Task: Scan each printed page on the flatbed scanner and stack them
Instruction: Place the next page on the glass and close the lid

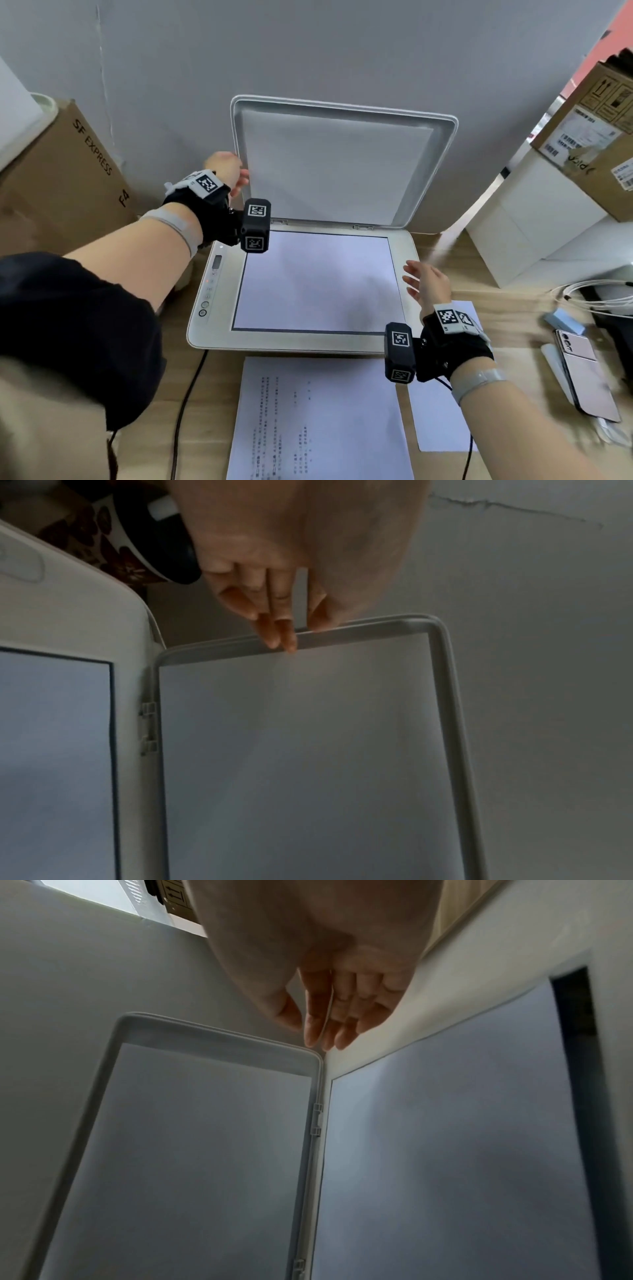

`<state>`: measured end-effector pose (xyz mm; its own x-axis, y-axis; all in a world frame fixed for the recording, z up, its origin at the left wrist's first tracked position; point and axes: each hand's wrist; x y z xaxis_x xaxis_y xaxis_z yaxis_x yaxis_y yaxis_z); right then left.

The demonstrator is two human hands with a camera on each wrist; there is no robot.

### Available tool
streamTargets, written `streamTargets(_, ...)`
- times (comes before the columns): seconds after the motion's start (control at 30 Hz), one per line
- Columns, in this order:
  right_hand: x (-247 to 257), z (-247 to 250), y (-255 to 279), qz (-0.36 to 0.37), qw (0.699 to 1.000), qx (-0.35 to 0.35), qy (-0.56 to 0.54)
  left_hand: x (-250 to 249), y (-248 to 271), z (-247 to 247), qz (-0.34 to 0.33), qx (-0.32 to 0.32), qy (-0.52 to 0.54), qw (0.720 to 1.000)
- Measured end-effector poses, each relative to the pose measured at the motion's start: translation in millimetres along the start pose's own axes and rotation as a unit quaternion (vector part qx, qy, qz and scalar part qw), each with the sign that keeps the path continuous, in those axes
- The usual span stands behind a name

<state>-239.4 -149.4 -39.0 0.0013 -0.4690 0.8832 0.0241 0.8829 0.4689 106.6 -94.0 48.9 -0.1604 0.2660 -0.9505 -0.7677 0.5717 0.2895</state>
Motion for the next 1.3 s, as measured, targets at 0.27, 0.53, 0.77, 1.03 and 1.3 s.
streamTargets(0.27, 4.6, 25.9, 14.3, 0.086, 0.988, -0.093, -0.090, 29.1, 46.3, 27.9, -0.060, -0.122, 0.119, 0.984)
streamTargets(0.53, -5.2, 40.2, 37.1, 0.125, 0.972, -0.104, -0.167, 106.0, 72.9, 51.5, -0.021, -0.085, 0.122, 0.989)
streamTargets(0.77, -36.2, 50.1, 53.9, 0.115, 0.980, -0.157, 0.045, 148.5, 84.2, 71.2, 0.002, -0.044, -0.009, 0.999)
streamTargets(1.03, -74.0, 60.8, 45.4, 0.096, 0.958, -0.192, 0.188, 163.2, 90.1, 81.6, -0.008, -0.096, -0.307, 0.947)
streamTargets(1.3, -71.0, 57.3, 41.7, 0.050, 0.977, -0.156, 0.139, 172.2, 78.9, 71.2, 0.031, -0.060, -0.266, 0.962)
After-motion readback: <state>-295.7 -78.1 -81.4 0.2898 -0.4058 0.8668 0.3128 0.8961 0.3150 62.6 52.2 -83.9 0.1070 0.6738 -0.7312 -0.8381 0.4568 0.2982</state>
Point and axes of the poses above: each hand's wrist, its own y-axis away from the middle knuckle, its own z-axis out of the back of the hand, x = y × z, and after that the axes turned 4 degrees about -z, right-handed
